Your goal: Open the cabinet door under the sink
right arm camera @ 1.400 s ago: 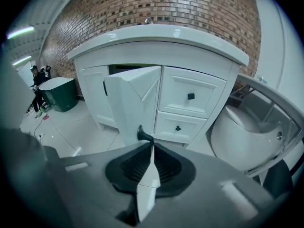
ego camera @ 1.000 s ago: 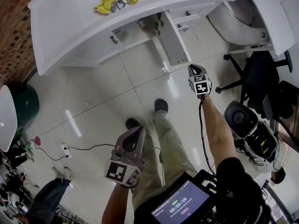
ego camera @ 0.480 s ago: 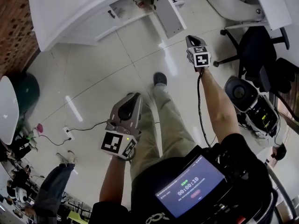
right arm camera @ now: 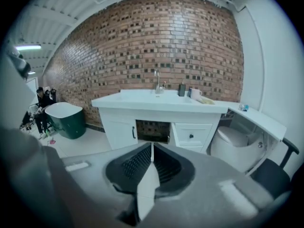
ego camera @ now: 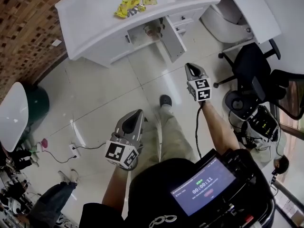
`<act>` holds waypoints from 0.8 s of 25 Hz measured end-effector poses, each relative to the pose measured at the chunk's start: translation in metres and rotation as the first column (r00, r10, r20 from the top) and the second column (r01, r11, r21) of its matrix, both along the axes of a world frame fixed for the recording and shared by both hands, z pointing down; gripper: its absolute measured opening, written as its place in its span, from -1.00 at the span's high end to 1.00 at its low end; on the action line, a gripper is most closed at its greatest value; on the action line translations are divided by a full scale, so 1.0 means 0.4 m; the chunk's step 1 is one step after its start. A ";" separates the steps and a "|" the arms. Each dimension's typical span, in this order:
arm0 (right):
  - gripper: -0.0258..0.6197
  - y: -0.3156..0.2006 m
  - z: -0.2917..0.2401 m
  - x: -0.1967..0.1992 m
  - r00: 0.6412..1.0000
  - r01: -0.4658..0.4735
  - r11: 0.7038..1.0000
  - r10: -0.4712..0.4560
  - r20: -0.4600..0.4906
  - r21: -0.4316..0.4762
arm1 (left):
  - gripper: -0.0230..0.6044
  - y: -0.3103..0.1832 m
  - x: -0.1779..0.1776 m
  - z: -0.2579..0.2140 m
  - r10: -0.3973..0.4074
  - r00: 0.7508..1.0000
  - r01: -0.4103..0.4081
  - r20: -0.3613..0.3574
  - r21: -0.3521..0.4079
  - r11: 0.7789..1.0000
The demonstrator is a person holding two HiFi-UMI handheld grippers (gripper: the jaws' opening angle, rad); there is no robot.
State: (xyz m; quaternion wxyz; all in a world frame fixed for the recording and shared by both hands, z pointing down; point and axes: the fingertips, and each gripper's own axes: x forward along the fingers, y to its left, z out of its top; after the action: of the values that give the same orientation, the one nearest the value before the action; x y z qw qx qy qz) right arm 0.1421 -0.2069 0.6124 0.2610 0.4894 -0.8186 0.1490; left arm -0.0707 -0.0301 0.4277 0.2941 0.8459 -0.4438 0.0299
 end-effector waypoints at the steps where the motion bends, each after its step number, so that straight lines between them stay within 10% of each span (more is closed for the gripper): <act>1: 0.90 0.028 -0.048 -0.028 1.000 0.011 1.000 -0.011 0.016 0.021 | 0.87 0.020 -0.018 -0.016 -0.006 1.000 0.006 -0.010 0.004 1.000; 12: 0.94 0.292 -0.532 -0.305 0.965 0.099 0.968 -0.151 0.216 0.232 | 0.87 0.145 -0.230 -0.166 -0.088 0.990 0.096 -0.107 0.071 0.993; 20: 0.94 0.477 -0.716 -0.326 0.937 0.135 0.941 -0.223 0.268 0.310 | 0.87 0.197 -0.255 -0.229 -0.131 0.985 0.146 -0.113 0.128 0.981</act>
State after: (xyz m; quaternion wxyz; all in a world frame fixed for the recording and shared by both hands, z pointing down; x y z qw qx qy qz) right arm 0.0116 -0.0163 0.3262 0.0729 0.4165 -0.9030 0.0765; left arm -0.1727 0.0487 0.3360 0.2601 0.8314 -0.4868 -0.0652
